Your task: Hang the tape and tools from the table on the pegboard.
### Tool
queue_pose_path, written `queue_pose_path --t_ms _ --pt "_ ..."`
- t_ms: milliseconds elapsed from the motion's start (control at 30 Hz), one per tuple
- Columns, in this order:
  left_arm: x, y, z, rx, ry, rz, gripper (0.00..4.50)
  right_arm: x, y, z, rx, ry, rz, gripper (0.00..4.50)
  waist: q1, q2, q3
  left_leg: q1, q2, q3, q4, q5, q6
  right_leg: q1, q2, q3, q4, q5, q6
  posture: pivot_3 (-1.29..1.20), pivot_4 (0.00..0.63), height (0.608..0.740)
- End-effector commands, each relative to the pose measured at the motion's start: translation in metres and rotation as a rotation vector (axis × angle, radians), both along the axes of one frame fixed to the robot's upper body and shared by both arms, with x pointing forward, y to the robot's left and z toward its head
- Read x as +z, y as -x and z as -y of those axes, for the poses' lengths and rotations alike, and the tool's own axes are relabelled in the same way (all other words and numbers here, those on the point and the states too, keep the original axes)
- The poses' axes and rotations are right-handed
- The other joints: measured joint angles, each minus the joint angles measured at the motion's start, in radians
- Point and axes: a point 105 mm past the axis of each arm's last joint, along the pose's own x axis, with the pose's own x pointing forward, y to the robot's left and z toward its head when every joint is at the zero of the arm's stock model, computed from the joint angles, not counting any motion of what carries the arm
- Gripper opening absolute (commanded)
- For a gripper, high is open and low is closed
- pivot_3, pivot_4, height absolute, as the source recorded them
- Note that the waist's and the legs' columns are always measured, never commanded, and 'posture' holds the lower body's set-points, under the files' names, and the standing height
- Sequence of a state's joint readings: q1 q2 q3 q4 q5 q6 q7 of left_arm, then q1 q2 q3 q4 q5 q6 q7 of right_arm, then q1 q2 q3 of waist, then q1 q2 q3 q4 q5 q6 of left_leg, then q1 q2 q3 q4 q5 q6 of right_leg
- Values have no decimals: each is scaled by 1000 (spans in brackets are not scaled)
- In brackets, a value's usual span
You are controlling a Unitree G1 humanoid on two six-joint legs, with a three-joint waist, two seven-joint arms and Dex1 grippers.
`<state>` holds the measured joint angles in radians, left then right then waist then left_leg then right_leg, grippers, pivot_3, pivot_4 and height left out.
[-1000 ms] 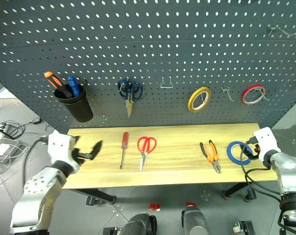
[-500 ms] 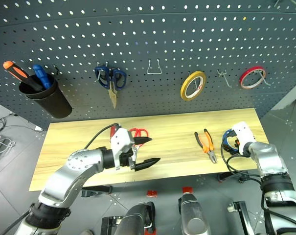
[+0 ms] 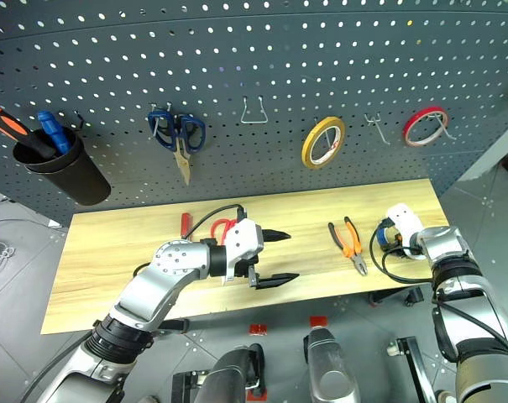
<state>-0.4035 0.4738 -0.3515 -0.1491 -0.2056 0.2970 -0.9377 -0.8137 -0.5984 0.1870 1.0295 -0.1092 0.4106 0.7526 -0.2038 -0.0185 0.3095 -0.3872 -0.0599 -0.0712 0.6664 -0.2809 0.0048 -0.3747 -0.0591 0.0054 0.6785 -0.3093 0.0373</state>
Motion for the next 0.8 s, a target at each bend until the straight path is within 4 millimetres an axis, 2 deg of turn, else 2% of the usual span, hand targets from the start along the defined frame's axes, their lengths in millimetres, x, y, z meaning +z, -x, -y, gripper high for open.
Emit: queue_pose_path --t_ms 33,67,100,233,367,433,500,567,633,733,800 --pt "1 6 3 -32 0 24 4500 -16 9 -4 2 -8 -68 1197 -1 -1 -1 0 0 0 0 0 0 0 0 1 0 0 1 -367 286 740" --pt "1 6 3 -32 -1 25 4500 -19 10 -5 5 -6 -72 836 -2 -2 -1 1 0 1 1 0 0 0 0 2 0 1 2 -366 282 740" --pt "1 6 3 -31 0 26 4500 -21 11 -5 7 0 -73 668 -2 -3 -2 1 0 2 1 0 0 0 0 3 0 2 2 -366 277 740" --pt "8 4 4 -16 44 33 4500 -17 7 -2 11 30 -8 668 -3 -5 -4 1 1 2 4 0 0 1 1 4 0 3 3 -369 269 740" --pt "21 4 4 -4 115 50 4500 23 -2 1 32 66 217 668 0 -4 -4 0 1 2 7 0 0 0 2 5 1 5 5 -386 263 740" --pt "27 2 3 16 146 67 4500 39 3 -3 33 92 321 668 -1 -3 -5 -10 1 2 10 1 -1 -9 2 5 3 5 5 -397 266 740" --pt "31 -2 2 47 157 108 4500 59 13 -14 17 126 475 668 0 -3 -5 -16 1 3 12 2 -4 -14 2 7 4 7 7 -401 266 740" --pt "42 -12 -1 128 184 187 4500 85 31 -37 46 203 708 668 2 -3 -5 -16 1 4 11 2 -4 -15 2 7 3 7 7 -408 270 740" --pt "53 -20 -3 203 226 242 4500 100 45 -54 68 230 838 668 -2 -3 -5 -16 2 4 11 2 -4 -15 3 8 3 7 7 -409 271 740" --pt "66 -19 1 228 271 309 4500 136 57 -83 102 227 1062 668 -10 -3 -5 -14 2 6 11 1 -1 -15 3 11 3 9 10 -408 272 740" --pt "69 -16 4 219 294 298 4500 149 58 -92 105 209 1131 668 -14 -3 -5 -13 2 7 11 0 0 -15 3 12 3 11 11 -406 270 740"
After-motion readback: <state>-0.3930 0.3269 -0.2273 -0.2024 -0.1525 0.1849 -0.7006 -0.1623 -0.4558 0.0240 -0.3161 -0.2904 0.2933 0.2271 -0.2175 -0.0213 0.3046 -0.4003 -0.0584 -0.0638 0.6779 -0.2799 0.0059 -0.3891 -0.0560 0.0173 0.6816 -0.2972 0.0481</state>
